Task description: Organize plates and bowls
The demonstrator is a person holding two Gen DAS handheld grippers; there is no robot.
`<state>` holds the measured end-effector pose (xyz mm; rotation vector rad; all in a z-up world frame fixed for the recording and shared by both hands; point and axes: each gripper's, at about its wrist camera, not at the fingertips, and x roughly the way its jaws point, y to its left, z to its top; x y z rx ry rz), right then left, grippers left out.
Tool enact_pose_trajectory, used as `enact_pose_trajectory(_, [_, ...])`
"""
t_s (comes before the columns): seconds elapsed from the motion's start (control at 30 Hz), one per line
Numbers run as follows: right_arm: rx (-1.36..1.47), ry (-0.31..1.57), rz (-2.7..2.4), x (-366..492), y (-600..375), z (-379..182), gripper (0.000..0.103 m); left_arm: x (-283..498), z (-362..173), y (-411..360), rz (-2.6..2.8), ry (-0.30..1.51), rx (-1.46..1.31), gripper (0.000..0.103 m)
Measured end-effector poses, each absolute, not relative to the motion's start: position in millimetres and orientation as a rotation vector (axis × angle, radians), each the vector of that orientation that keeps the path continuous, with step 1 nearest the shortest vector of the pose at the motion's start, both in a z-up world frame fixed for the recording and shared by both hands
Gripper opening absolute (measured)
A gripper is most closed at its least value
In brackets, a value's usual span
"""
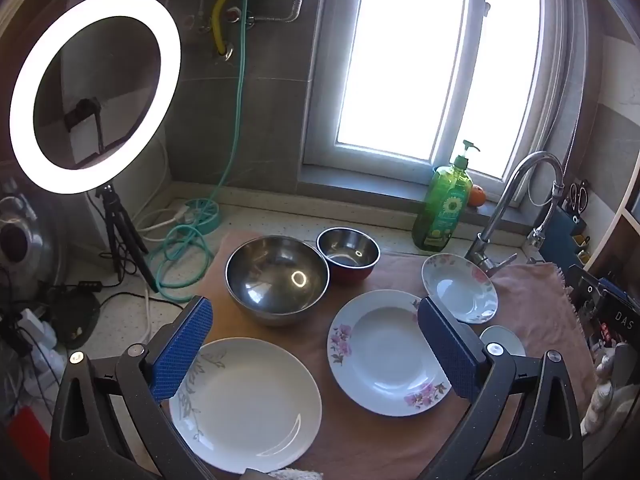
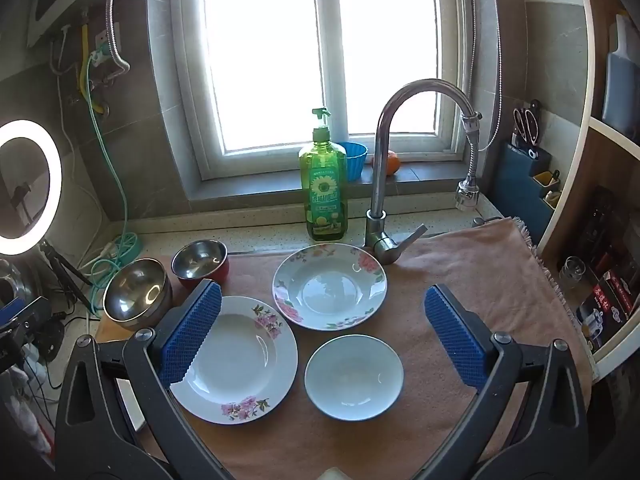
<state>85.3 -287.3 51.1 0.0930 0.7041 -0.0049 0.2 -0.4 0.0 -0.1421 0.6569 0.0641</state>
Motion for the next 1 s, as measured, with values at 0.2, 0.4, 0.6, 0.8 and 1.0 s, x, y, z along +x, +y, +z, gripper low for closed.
enact_pose_trajectory(0.2, [0.078,0.731,0.007,88.8,-289.3,53.3,0.103,6.2,-1.8,1.0,0.064,0.658,-0.193,0.102])
enact_pose_trajectory(0.4, [0.066,0.705,-0.011,90.7,-286.1,62.9,0.103,5.7,-3.2,4.9,0.066,0.648,-0.2,0.102])
enact_pose_trajectory(0.6, [0.085,0.706,-0.009,91.4,-291.0,55.9,0.103,5.6,-1.9,3.0,0.061,0.647,-0.189,0.102])
enact_pose_trajectory(0.8, [0.096,0.703,-0.006,90.3,-292.6,54.8,0.103,5.0,0.4,4.8,0.064,0.649,-0.202,0.102])
enact_pose_trajectory(1.0, [0.097,0.704,-0.002,87.9,-292.1,55.2,0.103,4.2,0.8,4.2,0.068,0.653,-0.196,0.102])
